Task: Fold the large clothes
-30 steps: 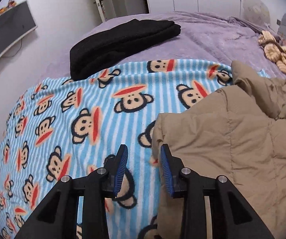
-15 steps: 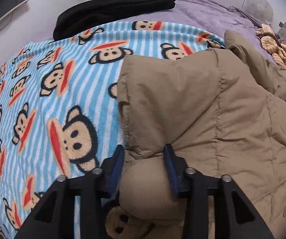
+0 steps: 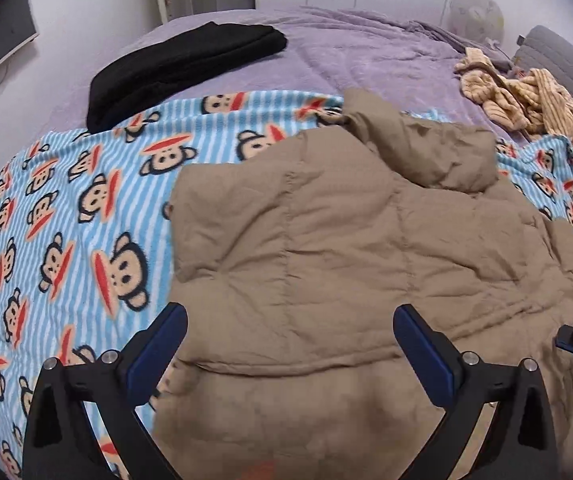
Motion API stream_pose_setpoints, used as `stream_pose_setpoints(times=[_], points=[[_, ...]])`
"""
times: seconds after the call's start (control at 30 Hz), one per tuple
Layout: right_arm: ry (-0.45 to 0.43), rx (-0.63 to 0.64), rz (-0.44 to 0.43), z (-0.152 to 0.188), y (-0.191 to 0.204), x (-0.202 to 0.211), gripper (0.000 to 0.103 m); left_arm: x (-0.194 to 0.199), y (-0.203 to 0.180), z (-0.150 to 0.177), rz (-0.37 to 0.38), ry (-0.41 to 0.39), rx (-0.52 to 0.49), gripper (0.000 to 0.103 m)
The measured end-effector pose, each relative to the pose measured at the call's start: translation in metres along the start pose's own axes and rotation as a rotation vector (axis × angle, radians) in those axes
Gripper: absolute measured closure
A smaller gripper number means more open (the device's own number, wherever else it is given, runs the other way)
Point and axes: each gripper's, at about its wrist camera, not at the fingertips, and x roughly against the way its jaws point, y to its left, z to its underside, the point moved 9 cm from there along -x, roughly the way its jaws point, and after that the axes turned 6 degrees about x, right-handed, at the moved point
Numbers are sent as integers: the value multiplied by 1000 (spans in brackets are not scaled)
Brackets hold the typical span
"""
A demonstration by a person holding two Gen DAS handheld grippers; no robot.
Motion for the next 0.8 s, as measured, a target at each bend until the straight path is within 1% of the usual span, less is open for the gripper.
stream_pose_setpoints(times=[0.07, 0.1, 0.13, 0.2, 0.23, 0.27, 0.3, 0.33, 0.37, 0.43, 0.5, 0.57, 0.63, 0.73, 0.8], points=[[-2, -19, 1, 6, -6, 4, 56, 2, -24, 9, 16, 26, -28, 0], [-5, -30, -1, 9, -12, 9, 52, 3, -36, 13, 22, 39, -37, 0], [-7, -37, -1, 12, -15, 12, 51, 3, -48, 17, 26, 51, -44, 0], [-13, -53, 1, 15, -27, 22, 50, 1, -69, 25, 54, 81, -40, 0], [-18, -59, 2, 16, -32, 26, 48, -1, -80, 30, 67, 101, -41, 0], [-26, -63, 2, 16, -37, 31, 41, -5, -90, 34, 67, 120, -48, 0], [-35, -65, 3, 16, -42, 36, 36, -7, -99, 38, 62, 130, -60, 0], [-43, -70, 7, 16, -49, 42, 27, -9, -107, 42, 57, 132, -73, 0], [-51, -78, 12, 15, -56, 47, 21, -9, -117, 45, 57, 136, -88, 0], [-70, -97, 14, 14, -71, 59, 20, -11, -137, 52, 82, 156, -119, 0], [-90, -120, 20, 12, -90, 71, 17, -12, -155, 57, 92, 165, -142, 0], [-115, -151, 34, 9, -108, 81, 11, -11, -173, 63, 100, 170, -168, 0], [-143, -193, 56, 5, -130, 93, 0, -12, -190, 69, 111, 178, -196, 0], [-188, -245, 59, -1, -158, 111, 0, -12, -215, 76, 134, 191, -218, 0], [-224, -268, 76, -7, -176, 123, 0, -13, -229, 79, 146, 195, -224, 0]])
